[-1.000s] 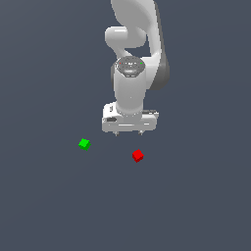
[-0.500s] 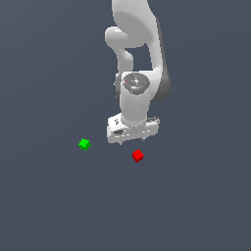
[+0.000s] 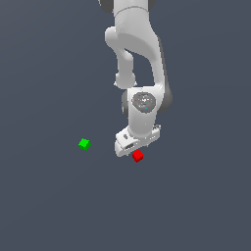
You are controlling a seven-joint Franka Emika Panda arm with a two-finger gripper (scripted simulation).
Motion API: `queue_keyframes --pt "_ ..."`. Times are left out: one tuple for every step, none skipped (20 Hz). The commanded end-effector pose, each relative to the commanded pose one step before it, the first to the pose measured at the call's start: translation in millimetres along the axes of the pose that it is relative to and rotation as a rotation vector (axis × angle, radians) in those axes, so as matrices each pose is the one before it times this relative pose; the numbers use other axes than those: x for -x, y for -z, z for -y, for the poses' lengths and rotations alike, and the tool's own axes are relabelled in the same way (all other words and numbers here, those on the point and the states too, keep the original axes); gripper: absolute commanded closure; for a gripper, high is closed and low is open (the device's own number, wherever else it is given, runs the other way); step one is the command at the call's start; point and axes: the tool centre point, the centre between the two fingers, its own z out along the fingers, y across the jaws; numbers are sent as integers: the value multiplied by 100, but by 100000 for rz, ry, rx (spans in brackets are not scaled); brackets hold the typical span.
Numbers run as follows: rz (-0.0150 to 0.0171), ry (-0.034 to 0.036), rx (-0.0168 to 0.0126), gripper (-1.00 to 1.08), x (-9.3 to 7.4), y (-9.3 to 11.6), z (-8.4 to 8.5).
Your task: Stack the red cube on top of the green cube.
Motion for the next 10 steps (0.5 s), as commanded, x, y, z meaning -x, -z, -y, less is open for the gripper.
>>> queue_keyframes --pt "-173 4235 160 -92 -385 -824 284" --pt "-19 1203 37 -92 -105 -248 89" --pt "-15 1007 32 -92 -87 -208 72" --pt "-11 817 27 -92 -71 -168 60" --pt "-7 621 23 -92 -54 -127 45" --pt "-3 425 19 -92 -37 -86 31" --pt "1 223 14 -92 -18 -46 14" --pt "0 0 0 -92 7 -4 -17" --pt "16 -136 17 -92 6 36 6" --pt "13 -362 1 -92 31 78 -25"
